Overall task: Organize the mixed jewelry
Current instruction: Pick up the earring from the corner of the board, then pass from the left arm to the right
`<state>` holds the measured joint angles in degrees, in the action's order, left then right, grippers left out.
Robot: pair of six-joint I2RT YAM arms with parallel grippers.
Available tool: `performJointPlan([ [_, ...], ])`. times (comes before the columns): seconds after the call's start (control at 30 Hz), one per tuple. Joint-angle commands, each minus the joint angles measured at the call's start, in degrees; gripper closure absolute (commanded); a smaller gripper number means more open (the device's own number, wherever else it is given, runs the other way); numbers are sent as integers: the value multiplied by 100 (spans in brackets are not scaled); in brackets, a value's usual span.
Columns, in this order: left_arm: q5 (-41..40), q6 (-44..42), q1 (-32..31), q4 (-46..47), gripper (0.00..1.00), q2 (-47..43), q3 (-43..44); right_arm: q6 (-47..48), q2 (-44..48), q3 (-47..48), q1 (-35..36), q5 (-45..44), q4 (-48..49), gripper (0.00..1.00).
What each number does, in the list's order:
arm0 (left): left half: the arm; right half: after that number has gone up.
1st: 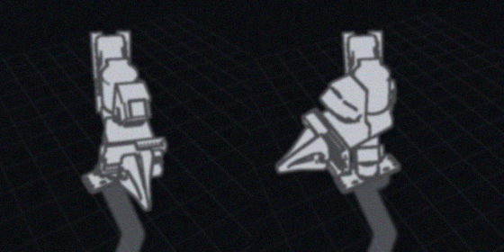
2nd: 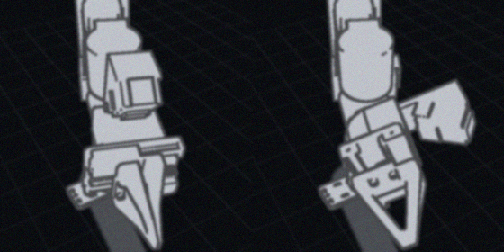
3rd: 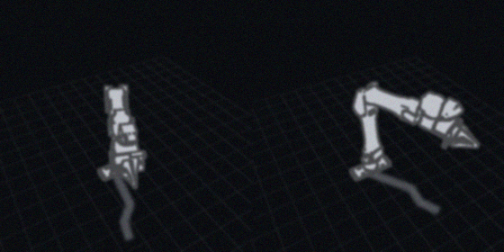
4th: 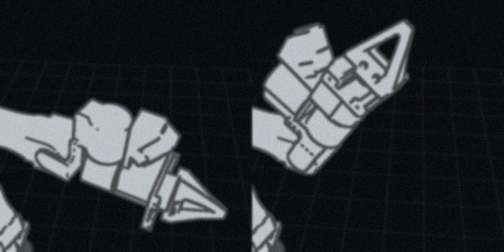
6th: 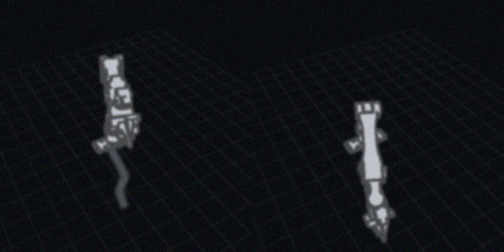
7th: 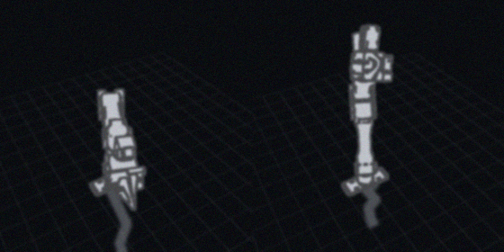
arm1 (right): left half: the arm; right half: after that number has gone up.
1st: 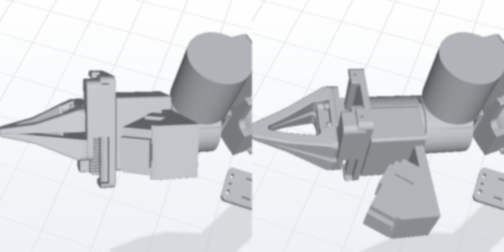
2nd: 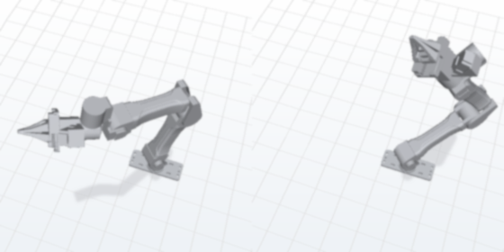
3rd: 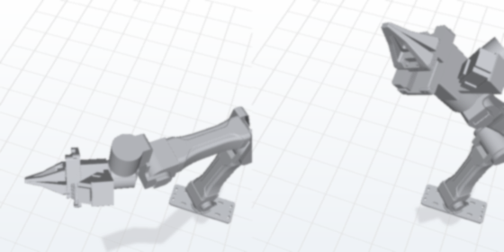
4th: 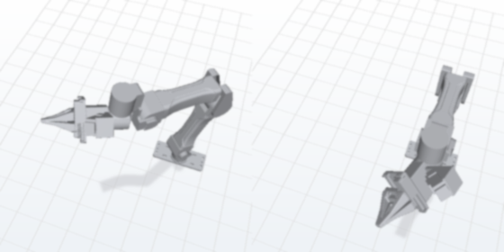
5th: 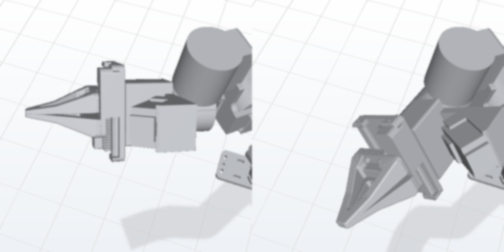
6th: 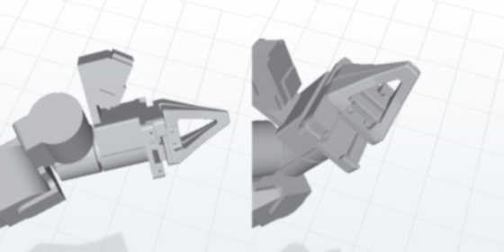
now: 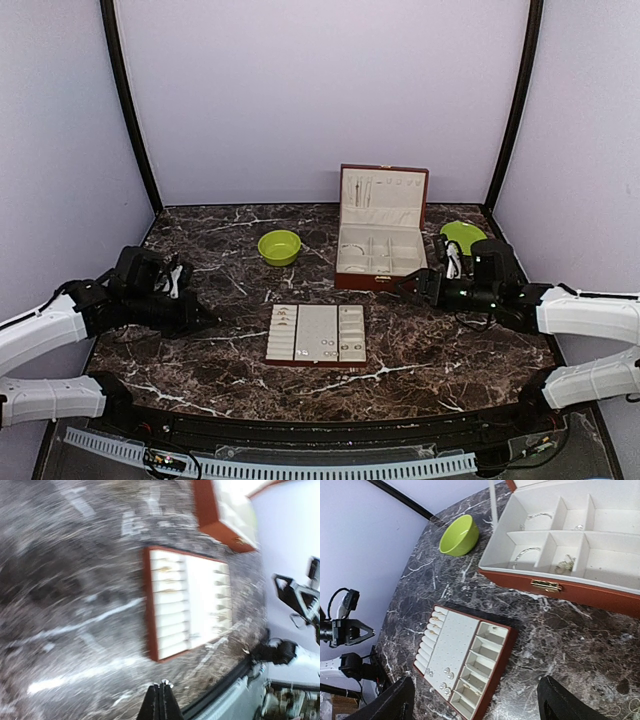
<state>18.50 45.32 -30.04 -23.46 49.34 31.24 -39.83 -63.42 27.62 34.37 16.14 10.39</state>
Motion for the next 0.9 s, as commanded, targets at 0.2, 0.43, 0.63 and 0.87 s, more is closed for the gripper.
performJointPlan([
  [0.2,2785,-2032,-5,2558,100,1673,1081,-243,61,283,299,895,1113,16],
  [0.43,3186,-2731,-205,3745,100,2028,1141,-725,-241,585,1127,156,1547,25],
  [0.63,3922,-2740,-617,4139,100,2532,1541,-777,-744,1074,1825,-44,2131,31],
  [0.87,3964,-3094,-942,4172,100,2751,1658,-590,-1291,1716,2190,68,1881,40],
])
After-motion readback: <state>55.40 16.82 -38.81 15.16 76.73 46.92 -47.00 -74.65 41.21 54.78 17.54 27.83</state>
